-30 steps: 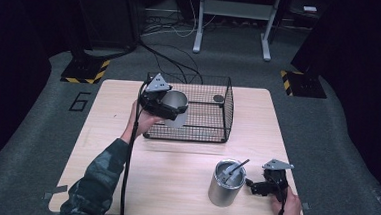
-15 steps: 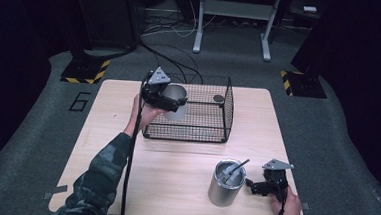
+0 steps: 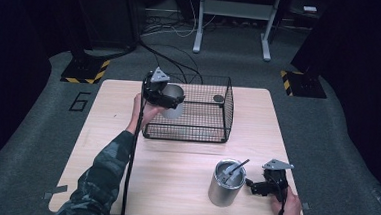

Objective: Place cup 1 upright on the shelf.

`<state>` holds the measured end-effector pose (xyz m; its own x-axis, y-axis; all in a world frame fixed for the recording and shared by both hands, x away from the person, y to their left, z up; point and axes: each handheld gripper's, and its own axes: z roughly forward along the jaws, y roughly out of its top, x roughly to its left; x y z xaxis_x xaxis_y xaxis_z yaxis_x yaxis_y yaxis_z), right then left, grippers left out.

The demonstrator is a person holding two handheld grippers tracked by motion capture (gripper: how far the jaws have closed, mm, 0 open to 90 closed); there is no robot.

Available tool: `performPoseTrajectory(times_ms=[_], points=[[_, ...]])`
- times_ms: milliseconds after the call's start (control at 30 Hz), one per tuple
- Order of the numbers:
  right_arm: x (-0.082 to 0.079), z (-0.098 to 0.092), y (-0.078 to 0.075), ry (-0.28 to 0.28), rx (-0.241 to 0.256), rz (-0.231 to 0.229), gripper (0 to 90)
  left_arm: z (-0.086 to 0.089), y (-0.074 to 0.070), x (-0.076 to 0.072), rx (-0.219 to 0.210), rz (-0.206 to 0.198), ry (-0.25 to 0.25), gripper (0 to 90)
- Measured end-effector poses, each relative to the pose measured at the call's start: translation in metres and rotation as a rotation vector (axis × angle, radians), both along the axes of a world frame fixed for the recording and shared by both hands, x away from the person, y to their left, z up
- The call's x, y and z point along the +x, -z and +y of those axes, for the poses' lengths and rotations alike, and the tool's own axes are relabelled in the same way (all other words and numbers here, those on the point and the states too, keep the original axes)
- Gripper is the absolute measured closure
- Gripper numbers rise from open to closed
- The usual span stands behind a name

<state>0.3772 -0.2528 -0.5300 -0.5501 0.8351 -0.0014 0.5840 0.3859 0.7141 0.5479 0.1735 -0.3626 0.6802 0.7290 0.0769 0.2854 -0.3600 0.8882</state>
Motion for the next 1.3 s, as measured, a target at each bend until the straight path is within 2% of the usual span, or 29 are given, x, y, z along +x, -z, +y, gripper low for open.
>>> performPoseTrajectory(times_ms=[300, 533, 633, 733, 800, 1100, 1133, 1300], points=[[0.000, 0.000, 0.000, 0.000, 0.000, 0.000, 0.0, -0.001, 0.014, 0.014, 0.023, 0.036, -0.034, 6.4], [0.000, 0.000, 0.000, 0.000, 0.000, 0.000, 0.0, -0.001, 0.023, 0.021, 0.009, 0.060, -0.059, 6.5], [0.000, 0.000, 0.000, 0.000, 0.000, -0.001, 0.0, -0.001, 0.025, 0.023, 0.018, 0.075, -0.057, 6.5], [0.000, 0.000, 0.000, 0.003, 0.002, 0.002, 0.0, -0.004, 0.027, 0.023, 0.039, 0.066, -0.060, 6.5], [0.000, 0.000, 0.000, 0.000, 0.000, 0.000, 0.0, -0.005, 0.027, 0.023, 0.028, 0.067, -0.063, 6.4], [0.000, 0.000, 0.000, 0.000, 0.000, 0.000, 0.0, -0.011, 0.030, 0.025, 0.054, 0.084, -0.054, 6.5], [0.000, 0.000, 0.000, 0.000, 0.000, 0.000, 0.0, -0.012, 0.032, 0.026, 0.044, 0.083, -0.060, 6.4], [0.000, 0.000, 0.000, 0.000, 0.000, 0.000, 0.0, -0.015, 0.035, 0.028, 0.051, 0.096, -0.060, 6.5]])
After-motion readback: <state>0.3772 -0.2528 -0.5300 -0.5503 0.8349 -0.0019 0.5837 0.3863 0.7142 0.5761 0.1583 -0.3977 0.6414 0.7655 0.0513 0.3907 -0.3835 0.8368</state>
